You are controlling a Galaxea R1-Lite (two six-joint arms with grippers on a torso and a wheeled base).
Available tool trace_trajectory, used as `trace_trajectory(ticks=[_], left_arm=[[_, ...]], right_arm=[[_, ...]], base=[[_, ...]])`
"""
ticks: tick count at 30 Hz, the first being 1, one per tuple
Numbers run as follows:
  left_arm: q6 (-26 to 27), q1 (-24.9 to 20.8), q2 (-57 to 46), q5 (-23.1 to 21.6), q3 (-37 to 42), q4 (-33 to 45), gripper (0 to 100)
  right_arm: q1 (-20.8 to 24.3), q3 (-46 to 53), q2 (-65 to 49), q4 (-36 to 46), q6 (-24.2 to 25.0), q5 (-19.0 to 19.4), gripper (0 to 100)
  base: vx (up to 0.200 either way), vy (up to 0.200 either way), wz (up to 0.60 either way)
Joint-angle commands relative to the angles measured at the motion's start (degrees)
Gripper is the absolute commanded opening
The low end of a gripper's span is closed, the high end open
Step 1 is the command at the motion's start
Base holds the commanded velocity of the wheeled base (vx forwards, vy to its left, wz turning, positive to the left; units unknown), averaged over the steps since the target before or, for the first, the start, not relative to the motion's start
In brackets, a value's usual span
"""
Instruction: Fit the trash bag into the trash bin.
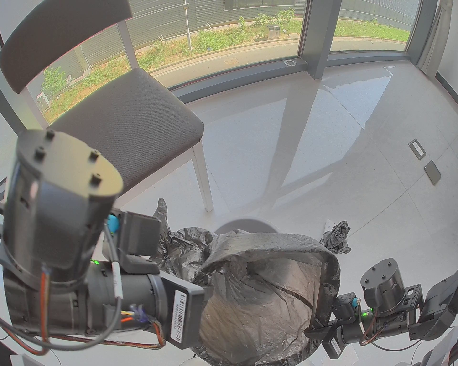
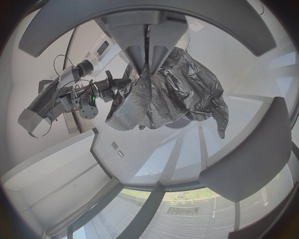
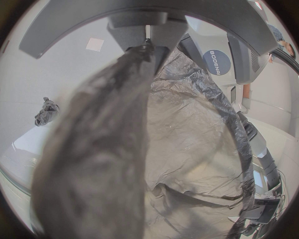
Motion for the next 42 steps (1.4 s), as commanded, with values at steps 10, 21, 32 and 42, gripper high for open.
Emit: trace_trajectory(ticks=[10,21,32,42], left_arm=[[0.3,9.7,16.5,-5.1,-2.6,-9.6,0],[0.0,15.7,22.8,-7.2,-3.9,-14.5,0],[-5.5,13.9,27.9,-8.3,-6.4,-16.3,0],[-8.6,14.6,34.5,-8.2,-11.3,-17.1,0]], right_arm=[[-9.2,-0.7,6.7,-0.7,-0.1,0.9,0],[-13.1,-1.3,5.1,-2.0,0.0,1.2,0],[-17.7,-1.1,1.5,-2.0,0.0,1.3,0],[-19.8,-0.8,-1.6,-1.9,0.0,1.6,0]], base=[[0.0,0.0,0.0],[0.0,0.0,0.0],[0.0,0.0,0.0],[0.0,0.0,0.0]])
